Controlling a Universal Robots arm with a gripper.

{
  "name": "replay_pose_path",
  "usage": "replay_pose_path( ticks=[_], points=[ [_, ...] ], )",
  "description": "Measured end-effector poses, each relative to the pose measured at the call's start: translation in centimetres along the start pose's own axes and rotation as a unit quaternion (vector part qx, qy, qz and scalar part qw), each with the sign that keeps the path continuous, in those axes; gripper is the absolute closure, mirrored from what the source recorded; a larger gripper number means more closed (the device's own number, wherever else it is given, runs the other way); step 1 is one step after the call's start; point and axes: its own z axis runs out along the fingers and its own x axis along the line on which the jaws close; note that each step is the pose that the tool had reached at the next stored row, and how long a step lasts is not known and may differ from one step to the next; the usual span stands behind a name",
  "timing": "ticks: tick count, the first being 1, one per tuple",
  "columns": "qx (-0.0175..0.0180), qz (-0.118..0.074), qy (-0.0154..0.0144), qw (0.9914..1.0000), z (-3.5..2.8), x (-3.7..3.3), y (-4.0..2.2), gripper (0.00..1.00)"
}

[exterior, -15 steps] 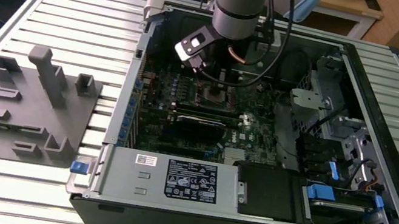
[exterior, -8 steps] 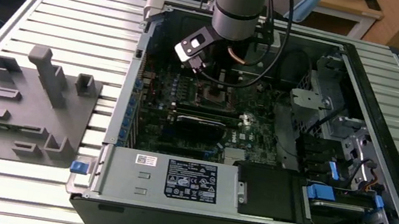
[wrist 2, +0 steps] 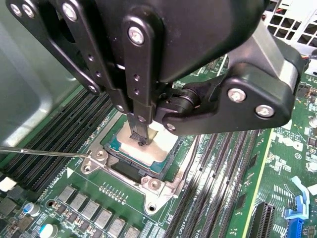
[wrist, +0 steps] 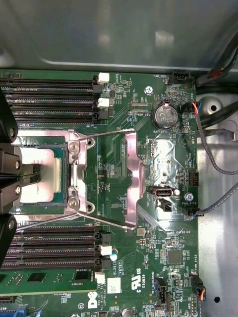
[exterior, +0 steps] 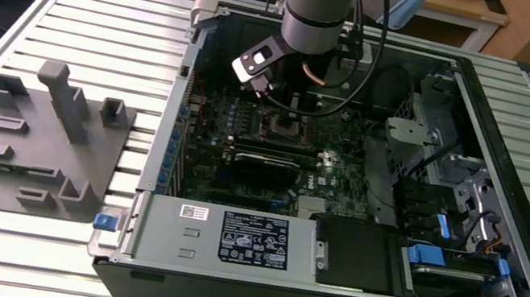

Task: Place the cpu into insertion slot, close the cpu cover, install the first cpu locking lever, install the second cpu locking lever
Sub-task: 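Place the cpu into insertion slot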

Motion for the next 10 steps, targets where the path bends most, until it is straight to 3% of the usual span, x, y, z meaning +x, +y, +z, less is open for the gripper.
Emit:
replay_pose_path(
  ticks=[10],
  points=[
    [-0.0006, 0.0, 0.001, 1.0, -0.12, 0.04, 0.03, 0.89]
  ],
)
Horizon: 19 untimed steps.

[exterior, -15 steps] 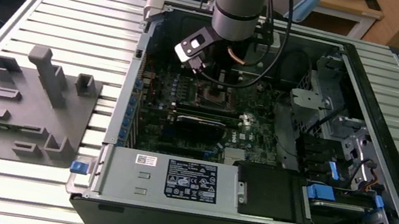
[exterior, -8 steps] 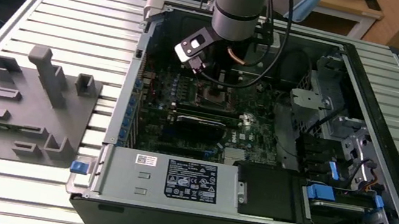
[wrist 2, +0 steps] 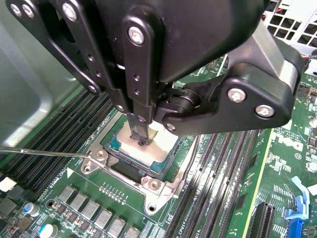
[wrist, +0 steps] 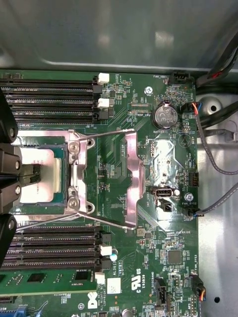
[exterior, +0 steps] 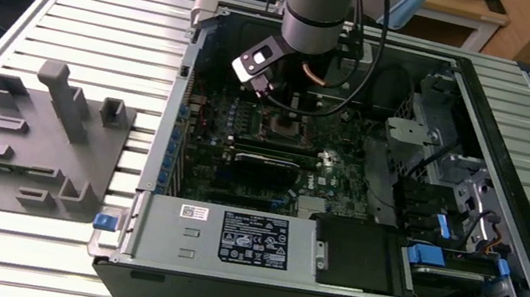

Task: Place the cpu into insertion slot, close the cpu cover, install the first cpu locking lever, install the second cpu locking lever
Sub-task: 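Place the cpu into insertion slot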

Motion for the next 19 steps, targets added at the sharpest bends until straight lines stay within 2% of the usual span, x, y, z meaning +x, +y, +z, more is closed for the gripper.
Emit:
replay_pose_path(
  ticks=[2, 12, 19],
  points=[
    [0.0005, 0.0, -0.0008, 1.0, -0.37, -0.01, 0.01, 0.89],
    [0.0006, 0.0, -0.0009, 1.0, -2.61, 0.04, 0.13, 0.89],
    [0.0006, 0.0, -0.0009, 1.0, -2.95, 0.05, 0.16, 0.89]
  ],
)
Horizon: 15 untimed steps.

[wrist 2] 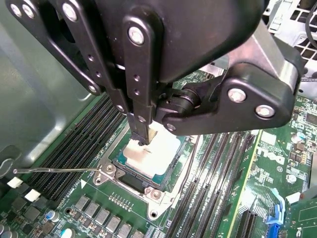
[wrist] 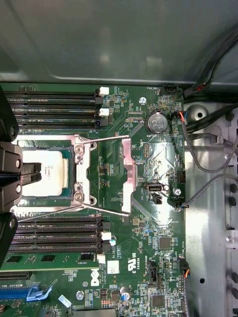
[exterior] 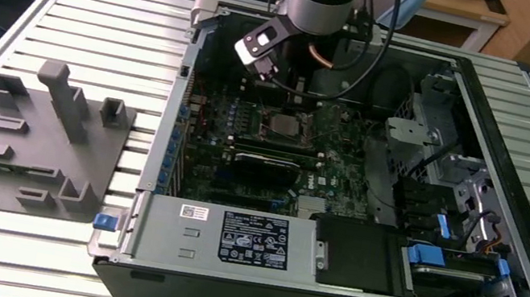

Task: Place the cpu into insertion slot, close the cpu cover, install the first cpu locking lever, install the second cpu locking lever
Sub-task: 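Close the cpu cover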

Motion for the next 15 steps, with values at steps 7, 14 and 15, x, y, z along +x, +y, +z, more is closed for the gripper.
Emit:
replay_pose_path(
  ticks=[7, 14, 15],
  points=[
    [0.0, 0.0, 0.0, 1.0, -0.09, 0.0, 0.0, 0.89],
    [0.0001, 0.0, -0.0001, 1.0, -0.53, 0.01, 0.03, 0.89],
    [0.0001, 0.0, -0.0001, 1.0, -0.7, 0.01, 0.04, 0.89]
  ],
)
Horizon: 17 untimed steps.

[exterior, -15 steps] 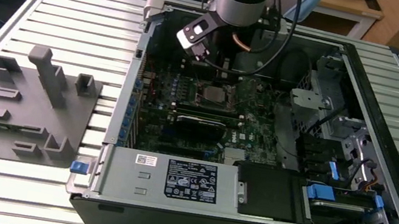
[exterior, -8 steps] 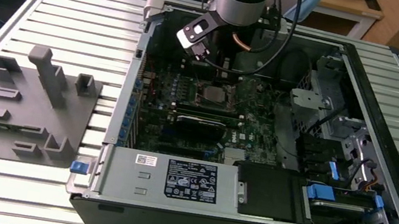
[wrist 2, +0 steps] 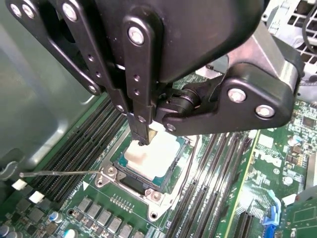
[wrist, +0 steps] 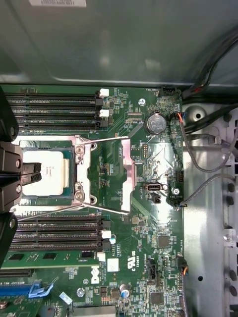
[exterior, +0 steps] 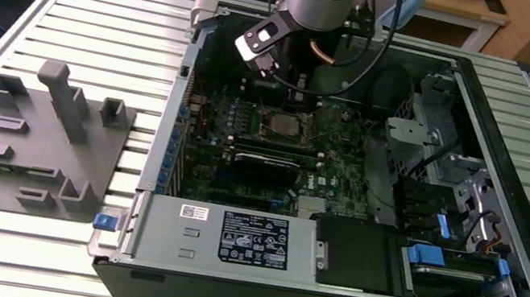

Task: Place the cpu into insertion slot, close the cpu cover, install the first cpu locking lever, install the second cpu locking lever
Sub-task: 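Close the cpu cover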

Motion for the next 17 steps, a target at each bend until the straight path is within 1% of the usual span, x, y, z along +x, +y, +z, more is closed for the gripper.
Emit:
replay_pose_path(
  ticks=[3, 11, 17],
  points=[
    [-0.0001, 0.0, 0.0001, 1.0, -0.73, 0.02, 0.04, 0.89],
    [0.0, 0.0, 0.0001, 1.0, -3.0, 0.08, 0.18, 0.89],
    [-0.0001, 0.0, 0.0001, 1.0, -3.02, 0.08, 0.19, 0.89]
  ],
)
